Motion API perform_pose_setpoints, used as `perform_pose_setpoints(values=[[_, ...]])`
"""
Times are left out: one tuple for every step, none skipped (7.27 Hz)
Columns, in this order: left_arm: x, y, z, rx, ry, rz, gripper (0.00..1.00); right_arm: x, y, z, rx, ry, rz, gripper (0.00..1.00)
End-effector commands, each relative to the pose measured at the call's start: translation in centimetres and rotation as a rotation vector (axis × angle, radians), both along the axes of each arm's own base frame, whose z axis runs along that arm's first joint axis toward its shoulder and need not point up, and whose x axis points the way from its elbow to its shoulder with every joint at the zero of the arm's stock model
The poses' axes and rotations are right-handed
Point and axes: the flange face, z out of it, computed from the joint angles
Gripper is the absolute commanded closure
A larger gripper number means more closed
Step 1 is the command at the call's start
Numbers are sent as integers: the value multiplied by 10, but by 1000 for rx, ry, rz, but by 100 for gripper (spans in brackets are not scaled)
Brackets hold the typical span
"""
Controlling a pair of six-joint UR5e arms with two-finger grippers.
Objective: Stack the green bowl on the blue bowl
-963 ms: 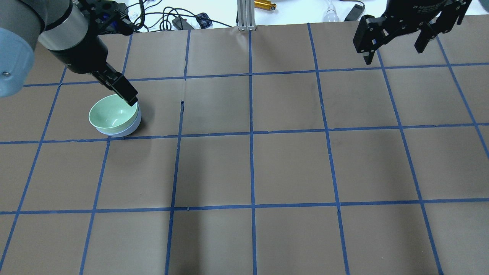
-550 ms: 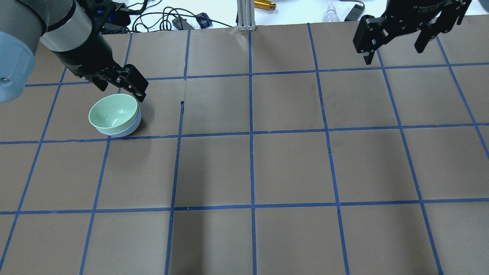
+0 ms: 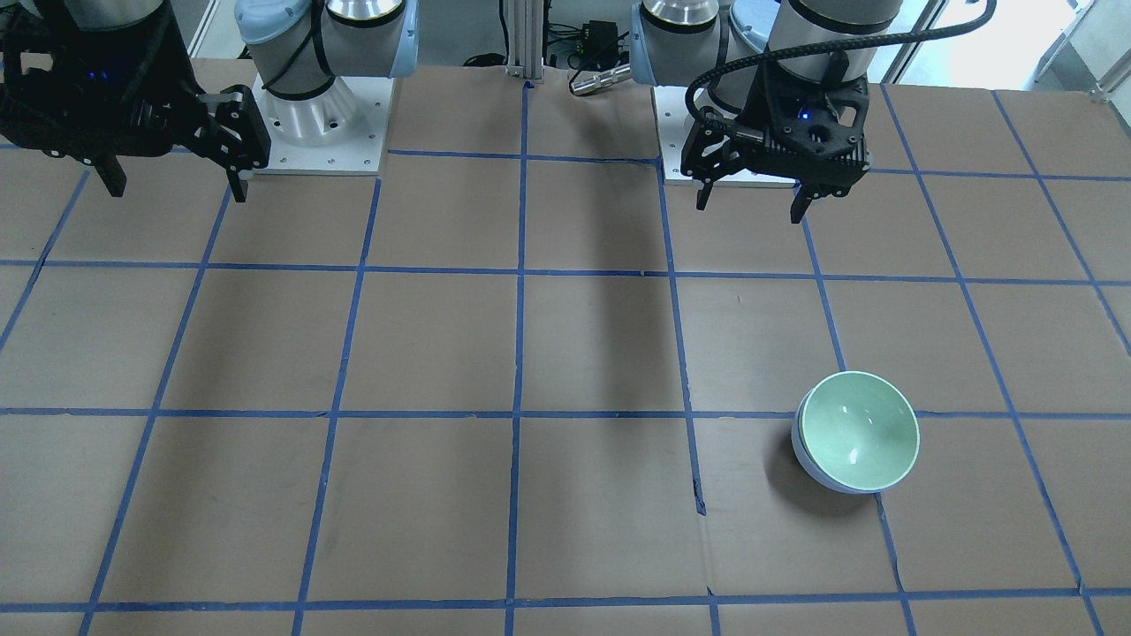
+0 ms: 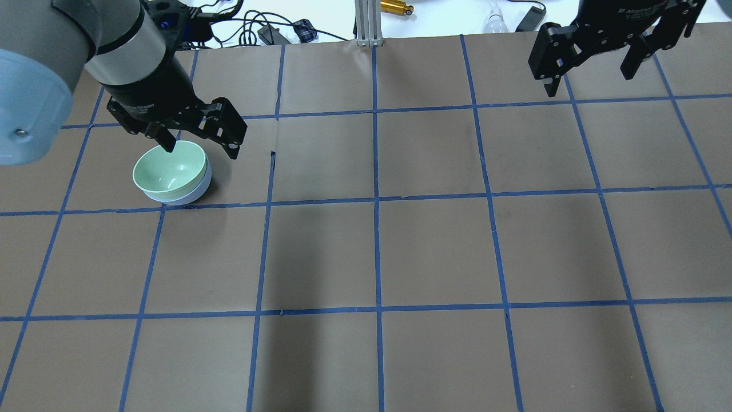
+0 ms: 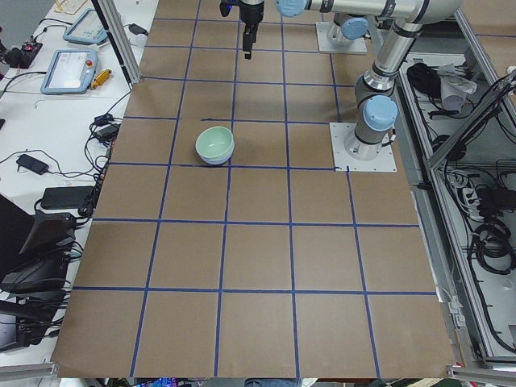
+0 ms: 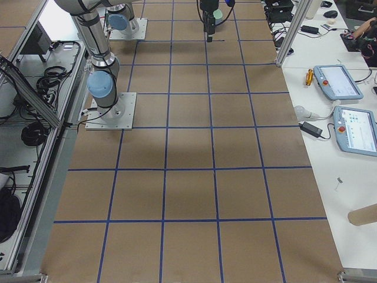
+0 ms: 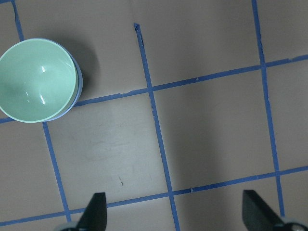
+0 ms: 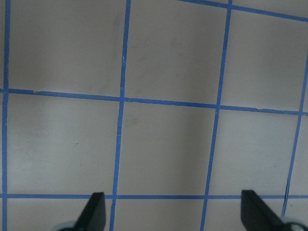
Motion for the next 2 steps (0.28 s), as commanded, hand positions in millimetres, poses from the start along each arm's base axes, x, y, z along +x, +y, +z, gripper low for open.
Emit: perform_pose_setpoints(values=[[0,-2,6,-12,0,7,0,0,0,0,0,0,0,0],[3,-6,8,-14,4,18,0,0,0,0,0,0,0,0]])
